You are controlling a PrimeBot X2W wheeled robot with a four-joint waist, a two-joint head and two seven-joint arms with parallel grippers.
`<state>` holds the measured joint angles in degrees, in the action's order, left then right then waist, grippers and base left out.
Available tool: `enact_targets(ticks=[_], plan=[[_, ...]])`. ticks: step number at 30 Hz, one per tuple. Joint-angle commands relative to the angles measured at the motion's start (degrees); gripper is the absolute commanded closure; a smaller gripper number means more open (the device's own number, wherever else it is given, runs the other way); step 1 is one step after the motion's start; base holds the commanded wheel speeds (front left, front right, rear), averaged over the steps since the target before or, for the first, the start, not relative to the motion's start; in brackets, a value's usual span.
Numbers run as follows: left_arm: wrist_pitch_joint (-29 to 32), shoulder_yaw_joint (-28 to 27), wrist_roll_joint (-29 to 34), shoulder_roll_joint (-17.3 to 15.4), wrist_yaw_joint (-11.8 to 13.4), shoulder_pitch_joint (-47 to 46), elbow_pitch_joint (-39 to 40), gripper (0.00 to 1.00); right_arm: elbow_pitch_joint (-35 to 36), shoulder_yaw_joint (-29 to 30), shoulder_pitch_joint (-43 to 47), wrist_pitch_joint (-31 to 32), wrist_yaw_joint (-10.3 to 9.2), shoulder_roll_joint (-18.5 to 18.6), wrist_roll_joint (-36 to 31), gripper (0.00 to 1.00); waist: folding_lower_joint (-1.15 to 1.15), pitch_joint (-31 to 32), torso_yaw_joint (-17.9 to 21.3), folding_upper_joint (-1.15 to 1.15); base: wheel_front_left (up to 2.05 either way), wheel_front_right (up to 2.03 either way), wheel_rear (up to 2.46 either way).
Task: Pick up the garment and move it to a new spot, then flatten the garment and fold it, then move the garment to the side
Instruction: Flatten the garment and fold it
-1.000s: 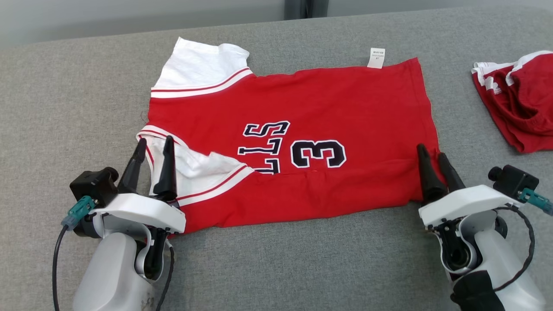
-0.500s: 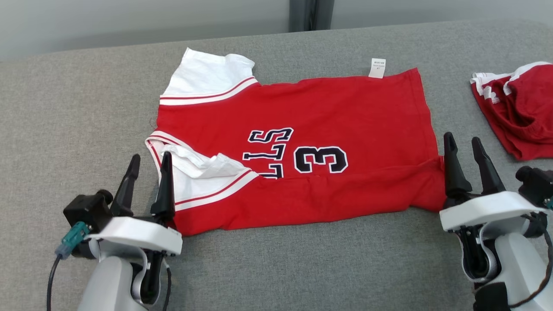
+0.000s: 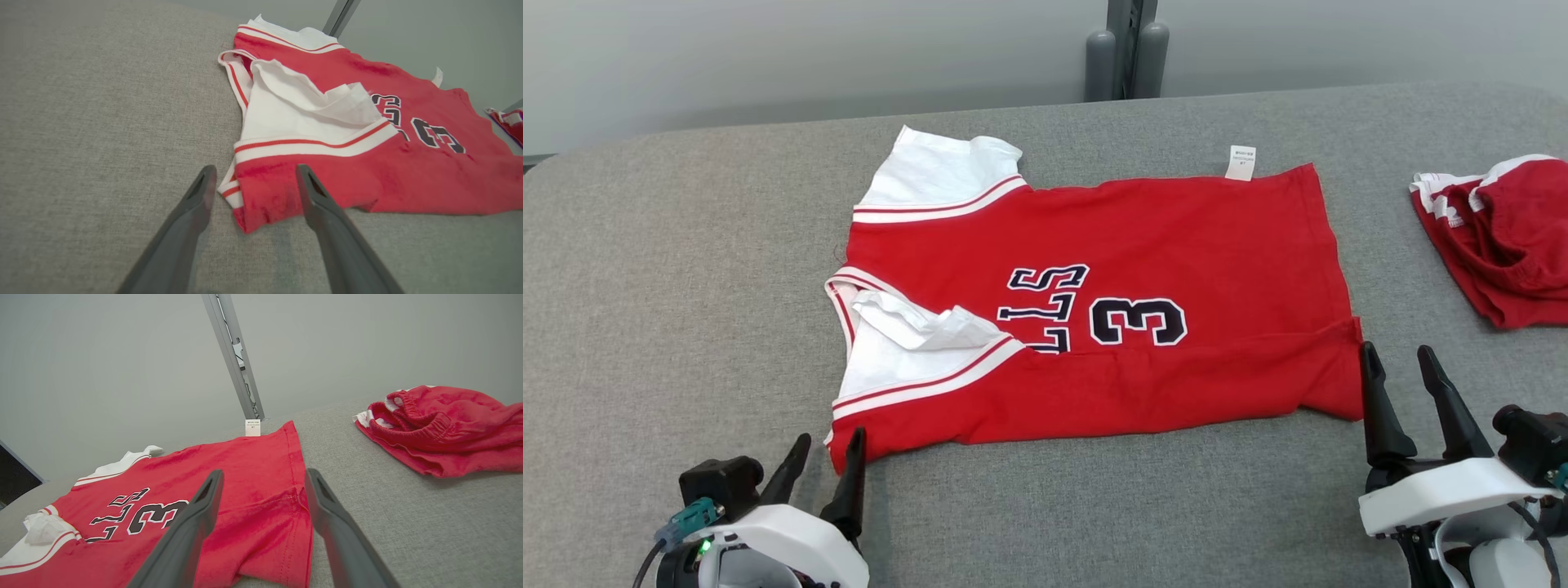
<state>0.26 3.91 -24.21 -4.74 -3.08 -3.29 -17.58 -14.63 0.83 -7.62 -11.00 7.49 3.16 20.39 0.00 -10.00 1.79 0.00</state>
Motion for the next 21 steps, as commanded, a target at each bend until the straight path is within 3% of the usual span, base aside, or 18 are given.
enact_targets(ticks=[1, 10, 16, 17, 18, 20, 21], plan=[[0.58, 0.02, -0.19, -0.27, 0.37, 0.48, 0.56, 0.00, 0.66, 0.21, 0.56, 0.50, 0.01, 0.09, -0.33, 0.00, 0.00, 0.12, 0.02, 0.00, 0.00, 0.00, 0.00], [6.47, 0.00, -0.88, -0.34, 3.73, -0.12, -1.00, 0.00, 3.70, 0.41, 1.34, 2.61, 0.01, -0.14, -0.34, 0.00, 0.00, -0.44, 1.00, 0.00, 0.00, 0.00, 0.00], [7.54, 0.75, -1.01, -0.13, 4.16, -1.91, -4.67, 0.00, 2.86, 0.24, 1.84, 3.99, 0.01, -0.15, -0.19, 0.00, 0.00, -1.02, 1.83, 0.00, 0.00, 0.00, 0.00], [7.43, 0.87, -1.08, -0.07, 4.16, -2.20, -5.17, 0.04, 2.62, 0.36, 1.89, 4.34, 0.01, -0.14, -0.44, 0.00, 0.00, -1.10, 1.94, 0.00, 0.00, 0.00, 0.00], [7.36, 0.98, -1.09, -0.01, 4.15, -2.51, -5.53, 0.23, 2.22, 0.52, 1.90, 4.63, 0.01, -0.14, -0.80, 0.00, 0.00, -1.17, 2.02, 0.00, 0.00, 0.00, 0.00], [7.34, 1.47, -0.94, 0.06, 3.86, -2.85, -6.13, 1.00, 1.50, 0.90, 1.85, 5.04, 0.01, -0.14, -1.75, 0.00, 0.00, -1.25, 2.13, 0.00, 0.00, 0.00, 0.00], [7.34, 1.47, -0.94, 0.06, 3.86, -2.85, -6.13, 1.00, 1.50, 0.90, 1.85, 5.04, 0.01, -0.14, -1.75, 0.00, 0.00, -1.25, 2.13, 0.00, 0.00, 0.00, 0.00]])
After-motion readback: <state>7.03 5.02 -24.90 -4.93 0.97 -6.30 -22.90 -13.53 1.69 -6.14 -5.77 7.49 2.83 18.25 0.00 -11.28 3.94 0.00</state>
